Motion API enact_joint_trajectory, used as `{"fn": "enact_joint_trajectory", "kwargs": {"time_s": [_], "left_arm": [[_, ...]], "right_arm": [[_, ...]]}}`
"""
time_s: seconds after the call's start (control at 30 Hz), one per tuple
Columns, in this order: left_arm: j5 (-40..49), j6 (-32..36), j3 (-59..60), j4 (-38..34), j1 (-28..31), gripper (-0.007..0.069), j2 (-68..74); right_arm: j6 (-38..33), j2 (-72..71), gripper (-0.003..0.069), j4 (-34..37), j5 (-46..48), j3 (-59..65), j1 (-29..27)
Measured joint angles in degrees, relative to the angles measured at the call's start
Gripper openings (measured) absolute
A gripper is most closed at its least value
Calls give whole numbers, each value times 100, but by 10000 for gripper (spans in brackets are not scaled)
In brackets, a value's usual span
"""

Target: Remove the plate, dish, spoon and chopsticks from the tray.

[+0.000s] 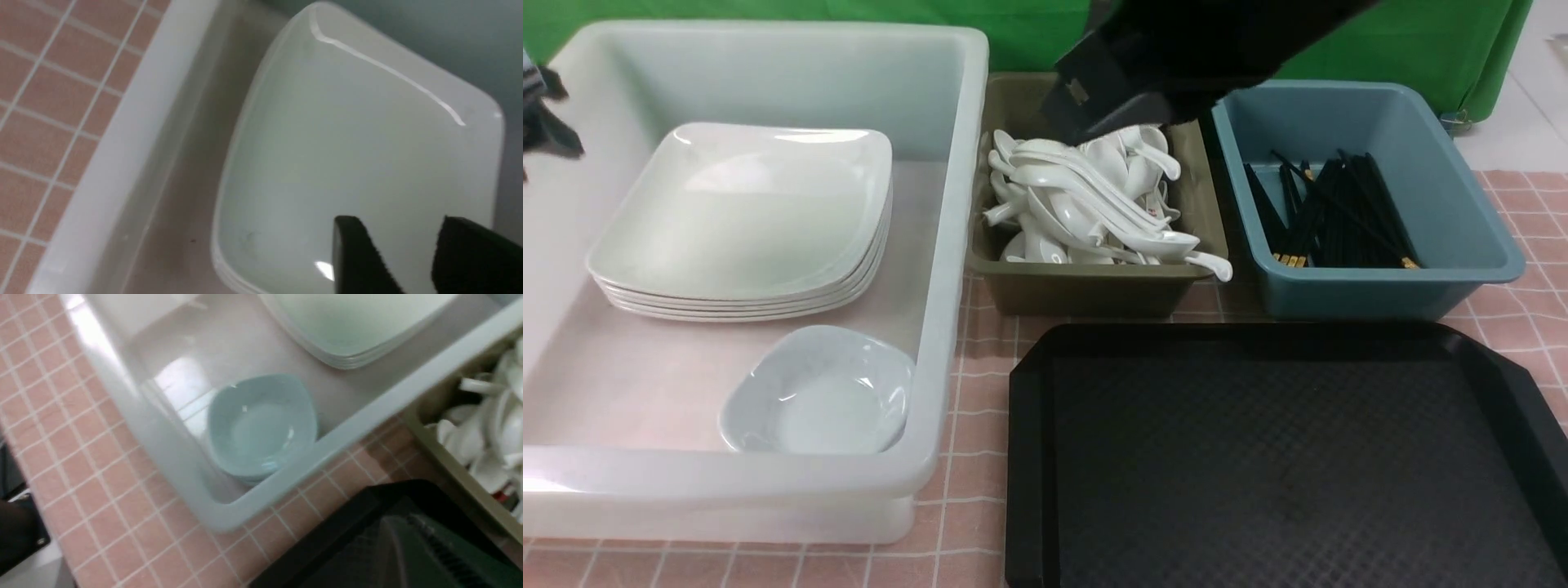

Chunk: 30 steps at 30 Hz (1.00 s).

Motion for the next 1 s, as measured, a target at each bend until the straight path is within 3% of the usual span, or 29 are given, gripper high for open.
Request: {"fn": "enact_joint_trajectory", "kwargs": {"time_s": [0.03,0.07,0.13,0.23,0.33,0.43,0.57,0.77,0.87,1.0], "left_arm": [[0,25,-6,0,-16,197,-48],[86,245,-12,-63,-176,97,-396],[137,606,-17,-209,-562,24,-972],[242,898,-31,-243,-1069,0,-1525],[607,1030,-42,36,-2221,-8,-2460],[865,683,34,605,-3004,-11,-3202],[1015,159,486,1120,-3507,-11,-4189],[789,28,2082,1251,-3593,-11,-5773],[401,-127,3184,1258,-3593,-11,-6658],[-44,-223,4294,1102,-3593,-9,-7453]], "right_arm": [[64,-21,30,-52,0,0,0],[253,-103,30,-431,22,0,0],[585,-335,30,-1048,146,0,0],[834,-581,30,-1684,361,0,0],[1179,-1209,30,-2415,360,202,-18],[1397,-1939,30,-2589,360,756,-81],[1756,-3151,30,-2635,151,2162,-121],[2311,-5429,30,-2699,-2176,4969,-121],[2558,-6921,30,-2839,-3779,6797,-121],[2604,-7946,30,-2866,-5110,8087,-121]]}}
